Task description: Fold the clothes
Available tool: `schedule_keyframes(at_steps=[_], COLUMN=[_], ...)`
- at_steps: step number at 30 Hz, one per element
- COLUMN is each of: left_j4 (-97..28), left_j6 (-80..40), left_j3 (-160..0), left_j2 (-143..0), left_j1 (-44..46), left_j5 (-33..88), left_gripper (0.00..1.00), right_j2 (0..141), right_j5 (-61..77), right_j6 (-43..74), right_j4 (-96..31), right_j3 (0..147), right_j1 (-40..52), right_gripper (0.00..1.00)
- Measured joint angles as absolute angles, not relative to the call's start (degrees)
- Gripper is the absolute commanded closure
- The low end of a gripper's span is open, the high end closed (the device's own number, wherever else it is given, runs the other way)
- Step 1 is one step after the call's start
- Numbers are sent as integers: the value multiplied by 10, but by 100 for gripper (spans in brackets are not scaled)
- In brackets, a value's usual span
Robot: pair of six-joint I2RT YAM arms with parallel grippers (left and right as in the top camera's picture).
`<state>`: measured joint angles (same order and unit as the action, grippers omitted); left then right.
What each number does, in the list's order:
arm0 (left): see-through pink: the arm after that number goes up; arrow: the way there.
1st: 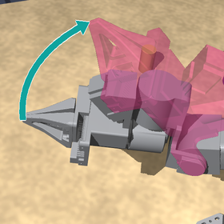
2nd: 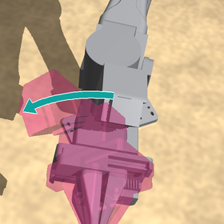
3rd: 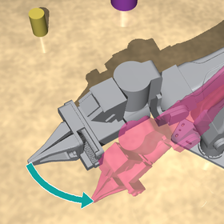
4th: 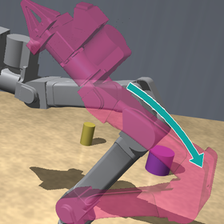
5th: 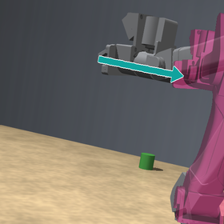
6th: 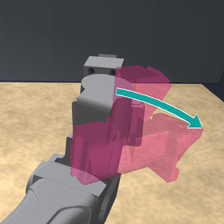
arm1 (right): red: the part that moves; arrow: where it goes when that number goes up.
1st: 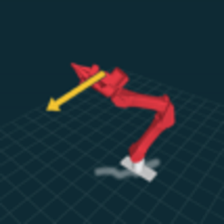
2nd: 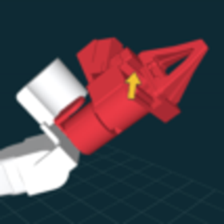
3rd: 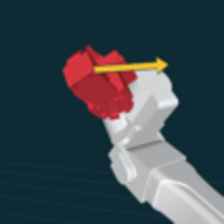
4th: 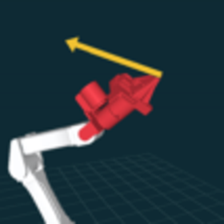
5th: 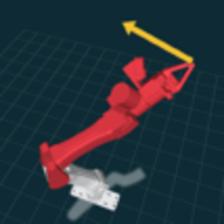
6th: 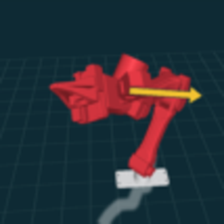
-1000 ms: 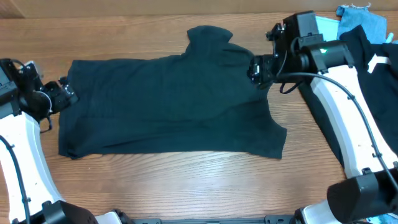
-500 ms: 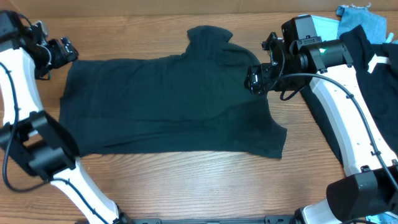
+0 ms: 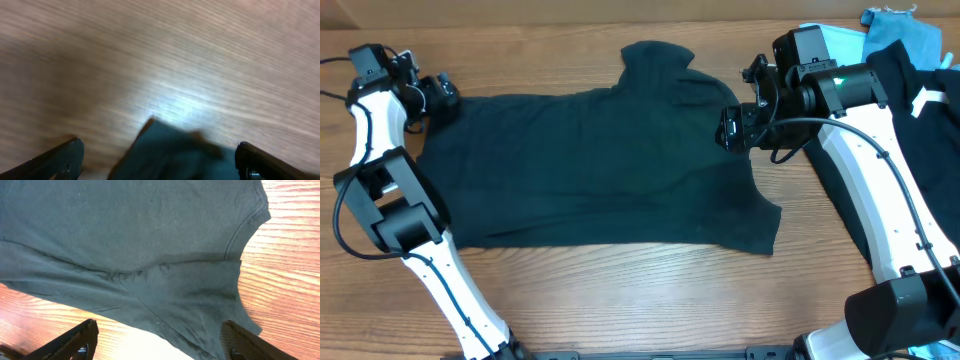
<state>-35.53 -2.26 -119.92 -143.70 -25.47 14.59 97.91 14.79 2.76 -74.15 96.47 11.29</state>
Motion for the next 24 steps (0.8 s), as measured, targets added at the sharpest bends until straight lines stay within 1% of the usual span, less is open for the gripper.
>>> schedule_keyframes(at_steps=[1,2,3,4,6,7,8,10,12,14,19,21,23,24], left_j4=[-354,-351,-351,-354,-358,-364,-371,-388,-403,-416,-487,-526,-560,-579], left_j6=[-23,-20,-18,-14,-15,-13,-13,-11,-11,-13,-14,-17,-18,-18], left_j3=[-1202,-1205,-1207,-1207,-1209,-1210,-1211,-1213,-1214,-1216,-1216,-1213,-1212,-1212], left_j2=[-1440,-1444,-1445,-1448,-1451,-1451,-1451,-1451,-1451,-1451,-1437,-1423,-1401,-1391], left_j1=[-252,-251,-249,-247,-241,-239,-236,-236,-237,-238,-241,-241,-241,-241], left_j5=[148,150,151,155,159,161,162,166,170,175,179,176,176,176], left_gripper=[34,44,57,62,66,70,80,95,96,96,96,96,96,96], right_j2=[979,979,979,979,979,979,979,979,979,979,988,1016,1067,1098], right_j5=[148,148,148,148,148,148,148,148,148,148,152,163,185,193], right_j6=[29,29,30,30,30,30,30,30,30,30,31,32,17,10], right_j4=[-742,-742,-742,-742,-742,-741,-741,-741,-741,-727,-615,-584,-527,-491], right_j3=[965,965,965,965,965,965,965,965,965,965,964,964,964,966], right_j1=[113,113,113,113,113,113,113,113,113,113,109,101,93,91], right_gripper=[21,22,22,22,22,22,22,22,23,29,29,14,12,10])
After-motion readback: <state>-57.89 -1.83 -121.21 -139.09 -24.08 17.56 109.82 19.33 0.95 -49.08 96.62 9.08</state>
